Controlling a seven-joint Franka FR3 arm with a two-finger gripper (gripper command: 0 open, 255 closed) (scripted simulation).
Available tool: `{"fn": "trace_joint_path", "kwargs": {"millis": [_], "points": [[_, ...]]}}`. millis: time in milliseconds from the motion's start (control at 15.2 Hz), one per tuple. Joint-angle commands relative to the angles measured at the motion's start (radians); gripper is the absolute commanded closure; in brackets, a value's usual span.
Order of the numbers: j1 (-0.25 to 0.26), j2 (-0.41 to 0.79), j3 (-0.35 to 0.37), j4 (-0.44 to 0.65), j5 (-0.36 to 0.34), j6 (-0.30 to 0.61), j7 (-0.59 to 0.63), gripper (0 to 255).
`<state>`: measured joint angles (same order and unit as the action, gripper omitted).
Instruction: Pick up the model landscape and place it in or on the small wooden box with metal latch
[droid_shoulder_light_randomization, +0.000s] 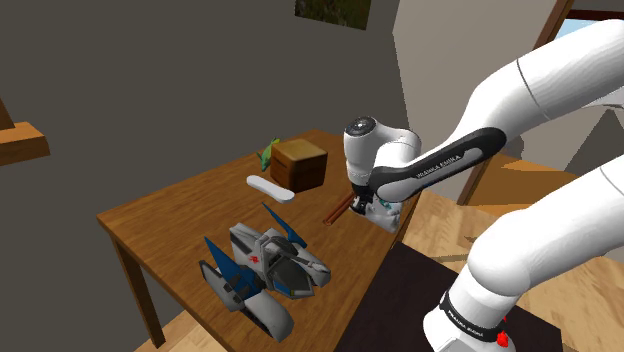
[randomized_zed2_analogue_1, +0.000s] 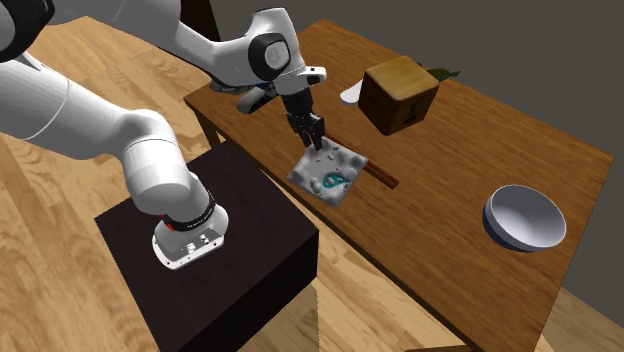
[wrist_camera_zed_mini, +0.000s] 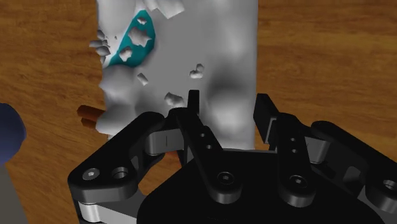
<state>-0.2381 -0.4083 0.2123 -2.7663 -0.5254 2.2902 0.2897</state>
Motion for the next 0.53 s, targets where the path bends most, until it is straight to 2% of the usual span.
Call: {"fn": "trace_joint_path", "kwargs": {"millis": [0,462], "points": [[0.010,-0.024,-0.004,0.010,0.019,-0.030,-0.022,255],[0.032,-0.095,-0.018,0.053,0.067,-0.131,-0.090,255]]}}
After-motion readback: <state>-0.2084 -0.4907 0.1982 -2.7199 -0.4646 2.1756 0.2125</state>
